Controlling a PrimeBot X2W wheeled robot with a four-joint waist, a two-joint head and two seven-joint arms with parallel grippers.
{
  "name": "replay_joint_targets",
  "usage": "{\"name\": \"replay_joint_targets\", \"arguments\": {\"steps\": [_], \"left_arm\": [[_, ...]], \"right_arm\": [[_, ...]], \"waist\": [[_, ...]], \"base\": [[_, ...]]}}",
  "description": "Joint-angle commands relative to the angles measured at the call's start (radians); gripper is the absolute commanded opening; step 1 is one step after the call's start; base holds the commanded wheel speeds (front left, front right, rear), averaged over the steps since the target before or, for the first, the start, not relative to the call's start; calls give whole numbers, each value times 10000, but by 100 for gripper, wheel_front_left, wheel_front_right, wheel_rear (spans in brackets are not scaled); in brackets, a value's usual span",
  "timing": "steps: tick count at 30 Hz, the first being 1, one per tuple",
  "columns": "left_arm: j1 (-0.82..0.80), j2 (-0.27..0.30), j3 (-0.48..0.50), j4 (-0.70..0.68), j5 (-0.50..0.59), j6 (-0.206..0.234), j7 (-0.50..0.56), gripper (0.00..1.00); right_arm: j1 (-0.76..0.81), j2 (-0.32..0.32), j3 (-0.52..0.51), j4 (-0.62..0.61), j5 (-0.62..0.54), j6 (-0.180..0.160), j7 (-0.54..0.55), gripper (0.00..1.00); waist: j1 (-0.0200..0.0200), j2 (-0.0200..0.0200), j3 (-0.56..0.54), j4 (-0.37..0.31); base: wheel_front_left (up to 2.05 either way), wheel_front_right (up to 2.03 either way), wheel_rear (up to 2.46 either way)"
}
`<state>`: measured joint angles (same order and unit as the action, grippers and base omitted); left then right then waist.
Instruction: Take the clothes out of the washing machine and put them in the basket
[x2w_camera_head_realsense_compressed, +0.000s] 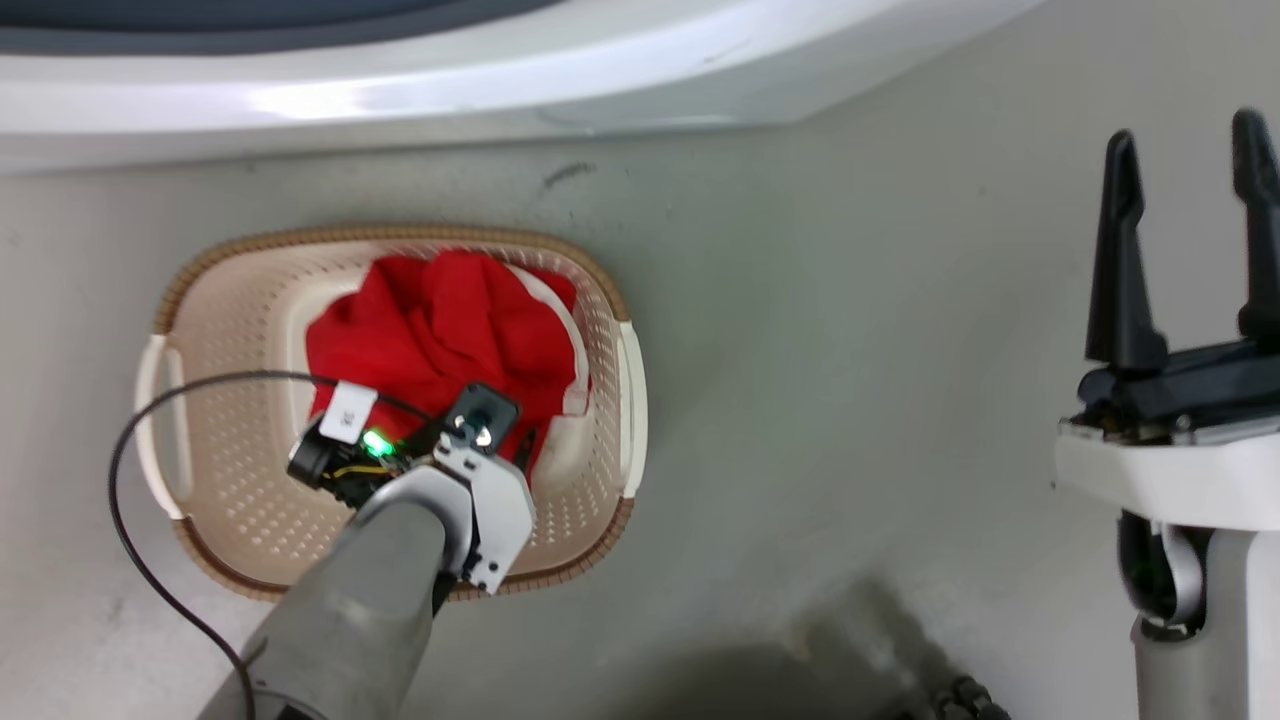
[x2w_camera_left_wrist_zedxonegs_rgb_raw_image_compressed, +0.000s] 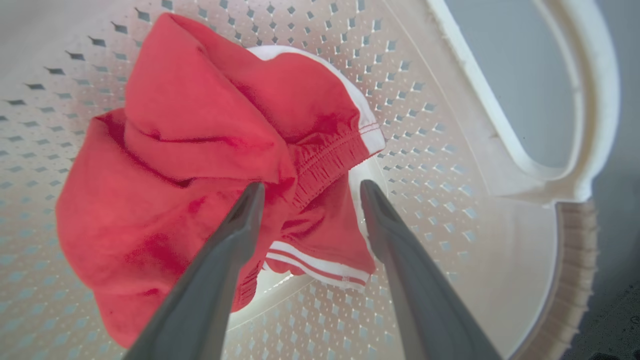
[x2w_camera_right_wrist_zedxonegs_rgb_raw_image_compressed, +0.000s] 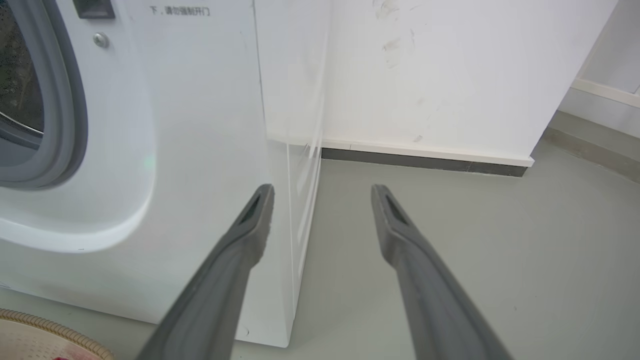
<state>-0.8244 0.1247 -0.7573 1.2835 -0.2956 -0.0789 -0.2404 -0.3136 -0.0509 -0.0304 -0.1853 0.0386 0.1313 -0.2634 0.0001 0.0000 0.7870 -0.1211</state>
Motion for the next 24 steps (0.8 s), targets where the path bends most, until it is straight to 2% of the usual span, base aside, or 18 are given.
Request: {"name": "replay_joint_targets", "arguments": {"steps": [1,5,9,18,24], "left_arm": [[140,-15,-11,-28,3,-10,-68,100],[613,-1,-46,-476,14,-39,-251,100],[1334,214,194,-1960,30,177,-264,100],[3135,766,1475,-5468,314,1026,-249,100],[4440,804,2729,-7800,725,1615,-250,100]], "right_arm": [[170,14,5,55,6,-9,-18,100],[488,13,37,173,-72,-9,-19,100],[861,13,33,287,-178,-9,-19,100],[1663,13,54,475,-325,-9,-18,100],[2208,13,73,600,-416,-9,-19,100]], "waist": [[-1,0,-529,161],[-1,0,-1337,383],[-1,0,-2123,629],[-1,0,-3590,1022],[-1,0,-4572,1246]], "base": [[0,0,0],[0,0,0],[0,0,0],[0,0,0],[0,0,0]]}}
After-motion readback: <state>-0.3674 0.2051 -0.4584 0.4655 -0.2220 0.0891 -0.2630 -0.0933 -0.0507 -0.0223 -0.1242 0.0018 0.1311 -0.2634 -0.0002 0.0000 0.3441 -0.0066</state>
